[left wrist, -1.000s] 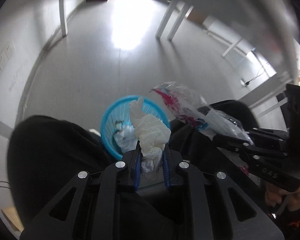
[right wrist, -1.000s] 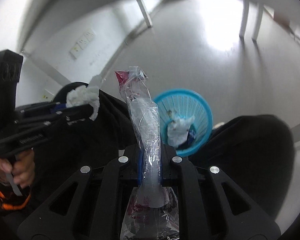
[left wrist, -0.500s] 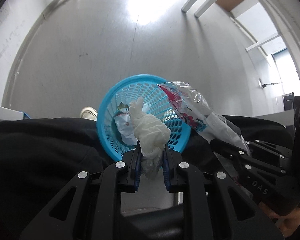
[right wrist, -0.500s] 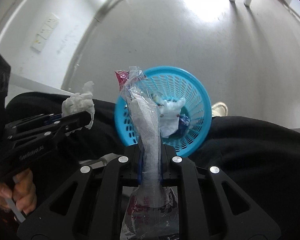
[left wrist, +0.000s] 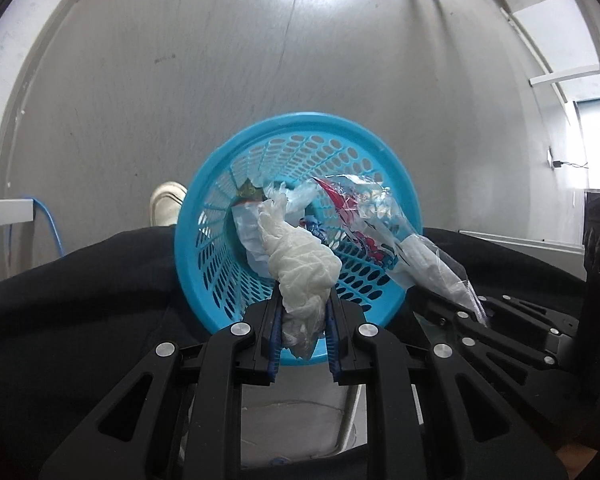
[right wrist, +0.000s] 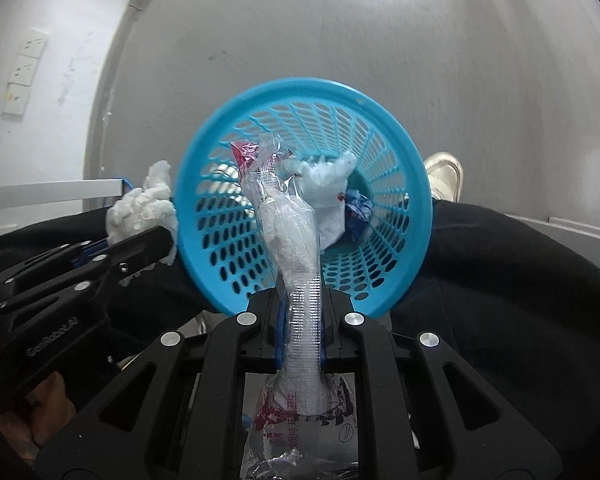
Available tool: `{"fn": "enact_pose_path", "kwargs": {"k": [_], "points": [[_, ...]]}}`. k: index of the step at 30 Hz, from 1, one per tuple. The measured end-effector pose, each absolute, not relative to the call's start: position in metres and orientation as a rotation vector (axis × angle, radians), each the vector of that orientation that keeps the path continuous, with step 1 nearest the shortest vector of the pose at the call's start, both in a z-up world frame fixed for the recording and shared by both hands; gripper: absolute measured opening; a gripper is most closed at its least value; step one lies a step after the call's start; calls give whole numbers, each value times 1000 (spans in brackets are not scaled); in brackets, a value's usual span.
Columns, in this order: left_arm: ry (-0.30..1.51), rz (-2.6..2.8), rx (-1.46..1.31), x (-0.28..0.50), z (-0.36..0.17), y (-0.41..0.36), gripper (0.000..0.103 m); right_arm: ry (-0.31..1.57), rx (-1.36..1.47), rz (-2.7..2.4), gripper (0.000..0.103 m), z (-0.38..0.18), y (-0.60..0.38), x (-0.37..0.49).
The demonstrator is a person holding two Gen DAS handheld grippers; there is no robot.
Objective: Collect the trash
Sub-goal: 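Open left tool to drop tissue while right tool releases wrapped roll into basket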
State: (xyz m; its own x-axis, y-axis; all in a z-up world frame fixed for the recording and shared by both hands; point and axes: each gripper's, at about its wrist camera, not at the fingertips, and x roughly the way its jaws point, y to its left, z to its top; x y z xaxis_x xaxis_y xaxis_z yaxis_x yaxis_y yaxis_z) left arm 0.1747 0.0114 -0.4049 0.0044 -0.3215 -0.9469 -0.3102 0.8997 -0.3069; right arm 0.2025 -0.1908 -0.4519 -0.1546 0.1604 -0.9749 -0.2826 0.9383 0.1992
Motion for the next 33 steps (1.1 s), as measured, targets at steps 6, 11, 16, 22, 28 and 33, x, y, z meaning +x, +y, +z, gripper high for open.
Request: {"fn": "enact_pose_path", "kwargs": {"k": [6,11,16,22,28,33], "points": [[1657,-2,-541,184,-429,13,17,1739,-109,362,11,-475,-188,209],[1697,-12,-574,186,-440,15,20,1766,-101,339,13,-488,-188,213],[1653,-24,-549,192,-443,18,58,1763,-54,329,32,-489,-193,216],[1637,4,-573,192,-440,26,58,1759,-45,349,41,-484,-193,216],[1597,14,-574,187,-425,30,58,1714,-43,358,48,-468,-197,213],[1527,17,-581,175,-400,33,57,1648,-36,364,52,-444,-201,207]]}}
